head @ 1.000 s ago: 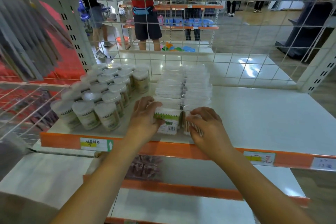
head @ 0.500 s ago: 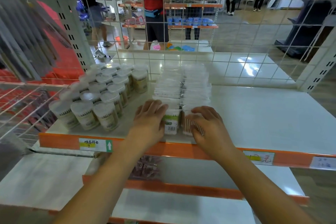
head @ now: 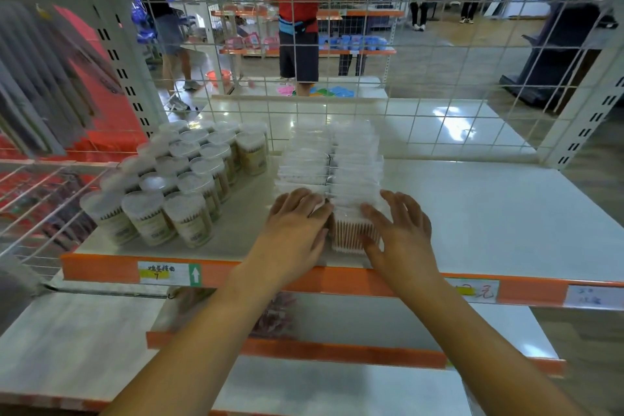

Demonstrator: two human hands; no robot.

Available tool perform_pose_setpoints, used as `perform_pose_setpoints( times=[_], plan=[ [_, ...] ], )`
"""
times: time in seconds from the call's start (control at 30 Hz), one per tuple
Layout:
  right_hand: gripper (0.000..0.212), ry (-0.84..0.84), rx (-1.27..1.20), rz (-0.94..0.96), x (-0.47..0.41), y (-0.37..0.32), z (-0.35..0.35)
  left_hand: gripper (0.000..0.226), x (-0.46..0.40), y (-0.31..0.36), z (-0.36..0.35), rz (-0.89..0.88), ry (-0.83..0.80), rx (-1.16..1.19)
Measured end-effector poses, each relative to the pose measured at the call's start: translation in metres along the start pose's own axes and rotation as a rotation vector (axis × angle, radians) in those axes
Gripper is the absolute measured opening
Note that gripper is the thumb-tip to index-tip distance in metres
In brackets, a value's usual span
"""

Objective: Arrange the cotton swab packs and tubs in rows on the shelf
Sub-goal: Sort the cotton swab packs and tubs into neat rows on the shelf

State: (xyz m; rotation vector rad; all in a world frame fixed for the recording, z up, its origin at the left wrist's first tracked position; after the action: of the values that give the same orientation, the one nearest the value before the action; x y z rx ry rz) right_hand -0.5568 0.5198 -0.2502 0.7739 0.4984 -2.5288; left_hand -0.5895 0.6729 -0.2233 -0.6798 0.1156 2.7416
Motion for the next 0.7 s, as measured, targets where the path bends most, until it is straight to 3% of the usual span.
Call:
perform_pose_setpoints(
  times=[0.23,0.43,0.57,0.7],
  plan=[
    [0.040,0.034,-0.151,0.013,0.007,0.003,0.001,0.041,0.002,0.002,-0.002,0.038,-0.024,0.059],
    [0.031,0.006,-0.248,0.031,0.006,0.000,0.003,0.044,0.004,0.004,0.009,0.043,0.055,0.183],
    [0.027,-0.118,-0.442,-0.114,0.002,0.001,0.009,0.046,0.005,0.004,0.016,0.097,0.106,0.311],
    [0.027,-0.119,-0.576,-0.183,-0.002,0.000,0.019,0.040,0.007,0.004,0.023,0.231,0.163,0.468]
  ],
)
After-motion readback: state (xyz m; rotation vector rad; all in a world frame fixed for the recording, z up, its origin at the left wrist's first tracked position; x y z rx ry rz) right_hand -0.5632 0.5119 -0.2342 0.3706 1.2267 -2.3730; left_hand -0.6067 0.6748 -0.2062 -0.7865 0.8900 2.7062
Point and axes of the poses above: each hand's wrist, its own x-axis away from the middle knuckle, its own z-axis out of the back of the hand, y = z × x, the point moved 5 cm from there along -x, towards the middle knuckle, and after that the axes turned 1 degree about -x, right-handed, at the moved point
